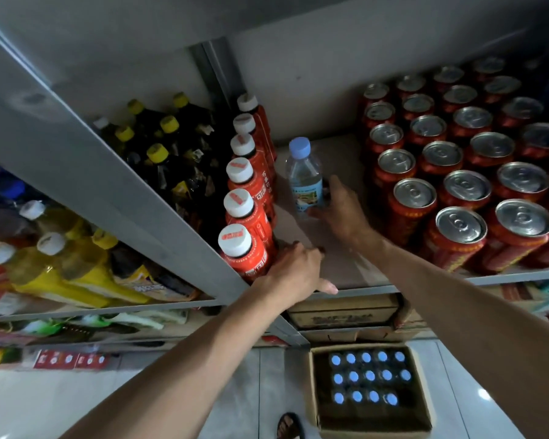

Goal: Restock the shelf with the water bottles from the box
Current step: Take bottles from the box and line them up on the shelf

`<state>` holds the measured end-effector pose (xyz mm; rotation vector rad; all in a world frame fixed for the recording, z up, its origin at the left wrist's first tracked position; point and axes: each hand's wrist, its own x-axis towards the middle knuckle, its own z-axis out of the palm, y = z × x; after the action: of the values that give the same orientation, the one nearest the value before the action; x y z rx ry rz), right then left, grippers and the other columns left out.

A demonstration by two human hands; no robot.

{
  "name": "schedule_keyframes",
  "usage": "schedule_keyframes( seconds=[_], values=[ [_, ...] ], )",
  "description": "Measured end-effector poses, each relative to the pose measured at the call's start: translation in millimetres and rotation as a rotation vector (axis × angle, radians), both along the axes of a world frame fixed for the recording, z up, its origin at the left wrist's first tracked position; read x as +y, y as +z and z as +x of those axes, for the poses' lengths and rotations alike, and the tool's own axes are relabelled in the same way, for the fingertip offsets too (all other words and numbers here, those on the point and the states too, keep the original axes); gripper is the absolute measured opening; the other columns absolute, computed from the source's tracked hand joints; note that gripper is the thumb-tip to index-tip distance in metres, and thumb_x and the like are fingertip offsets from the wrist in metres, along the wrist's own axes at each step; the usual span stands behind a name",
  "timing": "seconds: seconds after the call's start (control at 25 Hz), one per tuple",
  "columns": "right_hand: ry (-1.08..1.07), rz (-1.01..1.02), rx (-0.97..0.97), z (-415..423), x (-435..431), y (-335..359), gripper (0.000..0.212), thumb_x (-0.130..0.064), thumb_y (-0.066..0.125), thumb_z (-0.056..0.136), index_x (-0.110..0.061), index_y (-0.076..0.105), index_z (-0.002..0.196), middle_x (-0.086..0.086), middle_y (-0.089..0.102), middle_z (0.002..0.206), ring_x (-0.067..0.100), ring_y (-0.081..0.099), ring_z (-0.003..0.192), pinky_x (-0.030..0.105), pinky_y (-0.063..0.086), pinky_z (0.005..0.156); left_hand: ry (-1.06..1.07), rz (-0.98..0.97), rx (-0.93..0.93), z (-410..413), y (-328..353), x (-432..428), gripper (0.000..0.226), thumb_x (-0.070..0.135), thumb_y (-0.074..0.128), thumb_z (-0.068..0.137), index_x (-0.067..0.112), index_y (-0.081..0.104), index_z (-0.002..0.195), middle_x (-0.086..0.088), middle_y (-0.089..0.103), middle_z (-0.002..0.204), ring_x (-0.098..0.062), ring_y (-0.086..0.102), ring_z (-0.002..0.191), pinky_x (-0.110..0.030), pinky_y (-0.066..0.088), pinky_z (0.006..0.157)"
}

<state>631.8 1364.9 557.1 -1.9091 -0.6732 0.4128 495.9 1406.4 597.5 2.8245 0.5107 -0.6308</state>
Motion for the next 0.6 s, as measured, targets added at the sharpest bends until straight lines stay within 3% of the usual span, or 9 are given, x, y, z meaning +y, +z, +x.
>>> schedule_keyframes(
  seconds=[0.16, 0.4, 0.6],
  values=[
    [0.012, 0.003, -0.056, 30, 40, -4, 0.059, -0.012, 0.082, 0.073, -0.008, 0.051, 0.123, 0.009, 0.065, 0.122, 0.018, 0.062, 0.107, 0.03, 0.05, 0.086, 0.096, -0.071, 0.023, 4, 4, 0, 0.077, 0.049, 0.078, 0.072, 0.008, 0.054, 0.133, -0.015, 0.058, 0.131, -0.03, 0.053, 0.123, -0.035, 0.043, 0.104],
    [-0.014, 0.0, -0.093, 70, 89, -9, 0.059, -0.022, 0.082, 0.073, -0.01, 0.052, 0.123, 0.01, 0.067, 0.121, 0.026, 0.065, 0.11, 0.044, 0.053, 0.094, 0.087, -0.019, 0.091, 14, 3, 2, 0.08, 0.05, 0.081, 0.066, 0.011, 0.056, 0.131, -0.012, 0.059, 0.13, -0.03, 0.053, 0.122, -0.039, 0.042, 0.106],
    [0.012, -0.016, -0.146, 89, 109, -13, 0.062, -0.023, 0.084, 0.071, -0.005, 0.055, 0.123, 0.014, 0.066, 0.122, 0.029, 0.064, 0.113, 0.044, 0.052, 0.096, 0.081, 0.015, 0.147, 27, 5, 3, 0.085, 0.045, 0.083, 0.068, 0.007, 0.046, 0.135, -0.015, 0.053, 0.135, -0.032, 0.048, 0.127, -0.043, 0.04, 0.108]
  ],
)
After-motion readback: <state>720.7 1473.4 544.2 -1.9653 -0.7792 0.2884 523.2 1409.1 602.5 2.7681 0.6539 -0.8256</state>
